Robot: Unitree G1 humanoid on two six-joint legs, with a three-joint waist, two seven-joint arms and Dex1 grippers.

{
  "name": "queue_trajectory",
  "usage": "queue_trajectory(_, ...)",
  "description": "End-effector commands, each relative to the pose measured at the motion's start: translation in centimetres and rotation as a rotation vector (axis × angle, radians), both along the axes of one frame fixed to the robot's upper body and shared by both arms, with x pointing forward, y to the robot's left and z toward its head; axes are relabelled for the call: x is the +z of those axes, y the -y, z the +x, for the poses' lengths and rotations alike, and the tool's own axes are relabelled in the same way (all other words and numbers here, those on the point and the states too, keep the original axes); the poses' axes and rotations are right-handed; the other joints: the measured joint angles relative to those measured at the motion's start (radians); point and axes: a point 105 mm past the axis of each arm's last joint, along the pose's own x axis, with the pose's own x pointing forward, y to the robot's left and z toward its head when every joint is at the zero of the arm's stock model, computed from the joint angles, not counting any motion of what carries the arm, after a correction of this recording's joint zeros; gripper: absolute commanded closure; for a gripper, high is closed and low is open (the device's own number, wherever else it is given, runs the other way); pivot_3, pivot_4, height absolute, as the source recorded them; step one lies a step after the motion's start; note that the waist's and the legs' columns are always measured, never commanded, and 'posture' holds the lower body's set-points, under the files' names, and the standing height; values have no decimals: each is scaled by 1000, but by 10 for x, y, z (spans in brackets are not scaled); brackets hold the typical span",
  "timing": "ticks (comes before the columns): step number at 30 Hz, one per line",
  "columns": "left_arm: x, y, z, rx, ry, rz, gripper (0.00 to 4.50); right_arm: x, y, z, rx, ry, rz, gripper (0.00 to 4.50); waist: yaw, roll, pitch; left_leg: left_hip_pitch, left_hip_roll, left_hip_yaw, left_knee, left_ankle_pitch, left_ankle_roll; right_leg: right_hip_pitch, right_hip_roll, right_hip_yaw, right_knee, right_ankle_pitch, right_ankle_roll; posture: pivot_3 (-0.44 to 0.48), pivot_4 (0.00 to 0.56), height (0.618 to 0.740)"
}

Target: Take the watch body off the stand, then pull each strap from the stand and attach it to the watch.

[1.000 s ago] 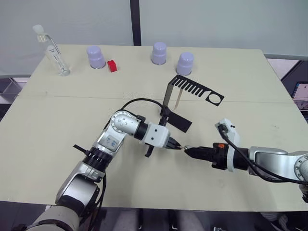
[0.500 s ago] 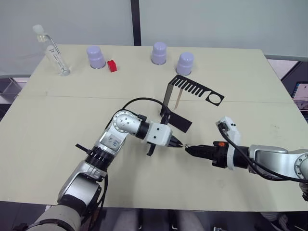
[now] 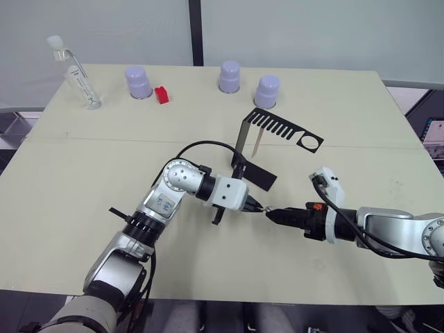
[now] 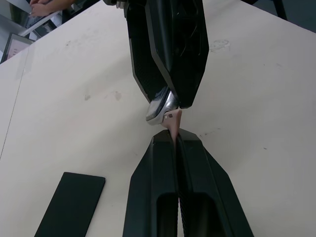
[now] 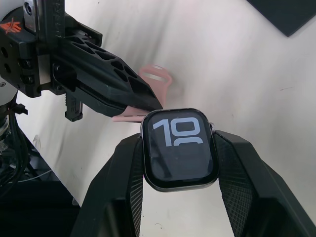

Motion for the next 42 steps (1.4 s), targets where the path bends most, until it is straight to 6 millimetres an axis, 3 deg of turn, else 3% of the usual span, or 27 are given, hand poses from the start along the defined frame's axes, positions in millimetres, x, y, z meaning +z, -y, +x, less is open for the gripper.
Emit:
queue_trajectory(1,17,24,-11,-67,54,-73,4500,8,-19,-13,101,13,46,2917,0,0,0,0,0,0,0,0,0,0,0,0,0,0,0,0,150,739)
queue_trajectory(42,15,37,-11,-82,40,-86,4500,11,-23,-15,122,29,60,2917,0,0,0,0,0,0,0,0,0,0,0,0,0,0,0,0,150,739)
